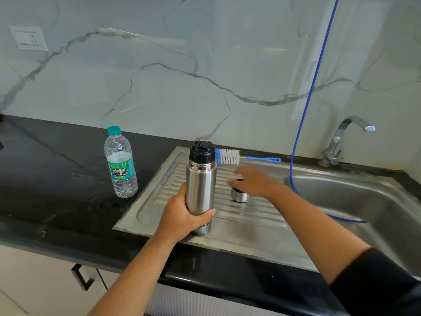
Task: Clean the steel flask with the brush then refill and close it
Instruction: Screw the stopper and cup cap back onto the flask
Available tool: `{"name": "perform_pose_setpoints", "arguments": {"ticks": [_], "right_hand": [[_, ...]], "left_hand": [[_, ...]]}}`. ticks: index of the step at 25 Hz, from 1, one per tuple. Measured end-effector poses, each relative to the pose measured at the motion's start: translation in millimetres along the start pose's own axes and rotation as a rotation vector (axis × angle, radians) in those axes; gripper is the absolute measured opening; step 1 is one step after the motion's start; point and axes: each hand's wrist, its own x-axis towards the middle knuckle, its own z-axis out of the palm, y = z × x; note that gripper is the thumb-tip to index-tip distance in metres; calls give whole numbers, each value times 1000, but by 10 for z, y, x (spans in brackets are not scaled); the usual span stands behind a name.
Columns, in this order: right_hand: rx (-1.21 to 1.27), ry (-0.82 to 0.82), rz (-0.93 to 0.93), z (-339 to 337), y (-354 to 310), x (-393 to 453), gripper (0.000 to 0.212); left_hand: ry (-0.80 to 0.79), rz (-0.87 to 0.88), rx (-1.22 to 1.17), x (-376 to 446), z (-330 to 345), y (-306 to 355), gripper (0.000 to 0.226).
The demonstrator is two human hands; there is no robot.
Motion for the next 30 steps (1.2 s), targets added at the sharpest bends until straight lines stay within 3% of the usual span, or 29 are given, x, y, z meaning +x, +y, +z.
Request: {"name": "perform_pose_setpoints", "arguments": {"ticks": [3, 9, 13, 18, 24, 30], "right_hand": [[-4, -51, -48, 262, 168, 34, 79], [-44, 157, -19, 180, 106, -2, 49], [409, 441, -5, -328, -260, -232, 53], [971, 750, -258, -739, -1010, -542, 47], [1076, 671, -432, -364, -1258, -642, 40], [943, 539, -465, -150, -1000, -634, 50]], "left_hand": [[-3, 10, -11, -2, 3, -9, 75], [-7, 13, -26, -11, 2, -26, 76], [-1, -3, -16, -6, -1, -11, 73], [-19, -26, -18, -9, -1, 14, 69], [-4, -41, -18, -19, 4, 40, 66], [-12, -23, -40, -8, -6, 42, 71]]}}
